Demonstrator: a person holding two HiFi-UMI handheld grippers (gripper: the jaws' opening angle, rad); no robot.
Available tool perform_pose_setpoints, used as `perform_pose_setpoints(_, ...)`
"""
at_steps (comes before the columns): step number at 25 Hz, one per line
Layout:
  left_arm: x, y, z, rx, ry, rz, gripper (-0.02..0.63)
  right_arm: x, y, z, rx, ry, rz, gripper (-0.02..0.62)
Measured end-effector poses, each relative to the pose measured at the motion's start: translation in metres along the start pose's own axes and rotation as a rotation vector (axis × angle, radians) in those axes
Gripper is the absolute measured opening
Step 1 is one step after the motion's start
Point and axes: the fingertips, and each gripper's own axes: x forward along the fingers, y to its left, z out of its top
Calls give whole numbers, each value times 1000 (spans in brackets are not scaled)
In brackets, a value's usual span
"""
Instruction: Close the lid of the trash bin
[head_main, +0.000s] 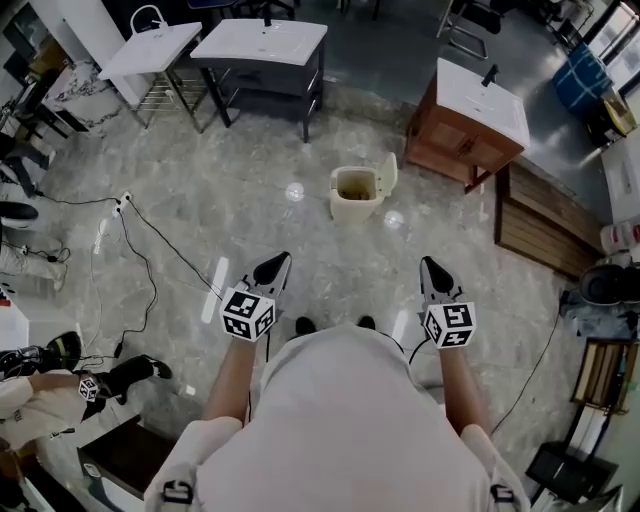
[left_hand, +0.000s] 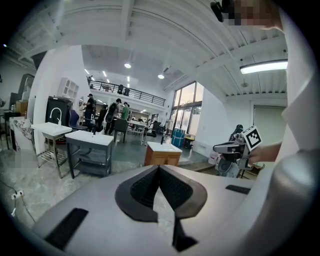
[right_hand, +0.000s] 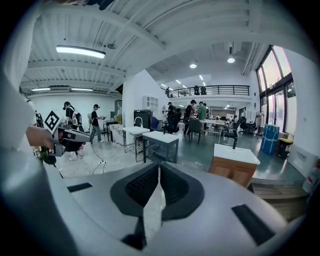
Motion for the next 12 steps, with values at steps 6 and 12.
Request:
perform_pose_setpoints(6,-14,14,-7,10,15,-29,18,2,26,-3,6,6,-19,35)
perform_pose_setpoints(12,-22,28,-7,12,23,-50,18,5,42,0,7,17,-39,35)
